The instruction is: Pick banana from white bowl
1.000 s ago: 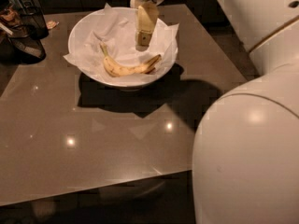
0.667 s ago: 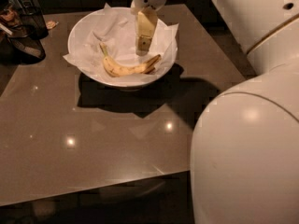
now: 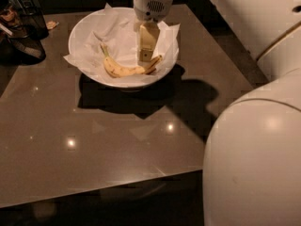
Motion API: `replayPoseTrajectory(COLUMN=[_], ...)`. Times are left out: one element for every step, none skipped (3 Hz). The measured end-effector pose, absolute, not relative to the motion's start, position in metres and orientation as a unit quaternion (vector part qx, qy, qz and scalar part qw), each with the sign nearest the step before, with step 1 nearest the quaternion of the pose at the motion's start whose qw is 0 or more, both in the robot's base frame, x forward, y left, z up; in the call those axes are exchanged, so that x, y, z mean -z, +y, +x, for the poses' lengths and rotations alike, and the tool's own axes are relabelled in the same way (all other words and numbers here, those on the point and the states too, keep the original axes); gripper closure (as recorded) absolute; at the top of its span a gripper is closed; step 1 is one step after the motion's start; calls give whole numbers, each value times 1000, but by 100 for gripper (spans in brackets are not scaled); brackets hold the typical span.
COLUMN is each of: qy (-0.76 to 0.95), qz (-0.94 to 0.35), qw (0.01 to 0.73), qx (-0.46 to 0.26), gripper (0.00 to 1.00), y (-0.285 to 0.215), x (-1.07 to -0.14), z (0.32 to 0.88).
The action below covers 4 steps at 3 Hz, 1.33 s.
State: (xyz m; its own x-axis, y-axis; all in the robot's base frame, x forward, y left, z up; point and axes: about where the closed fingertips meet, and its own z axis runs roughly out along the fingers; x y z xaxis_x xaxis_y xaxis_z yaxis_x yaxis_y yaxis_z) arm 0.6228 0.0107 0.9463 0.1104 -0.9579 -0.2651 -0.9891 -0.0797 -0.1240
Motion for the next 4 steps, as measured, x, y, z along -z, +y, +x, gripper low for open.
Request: replayPoseTrajectory(qy=[668,667,666,666], qz=[-731,-733,-736,-738], qw=[125,113,104,92], qx=[-66,-68,-63,-63], gripper=[19,23,28,27], y=[10,12,14,18], x=[-936,-927,-920,-909], z=[617,618,627,636])
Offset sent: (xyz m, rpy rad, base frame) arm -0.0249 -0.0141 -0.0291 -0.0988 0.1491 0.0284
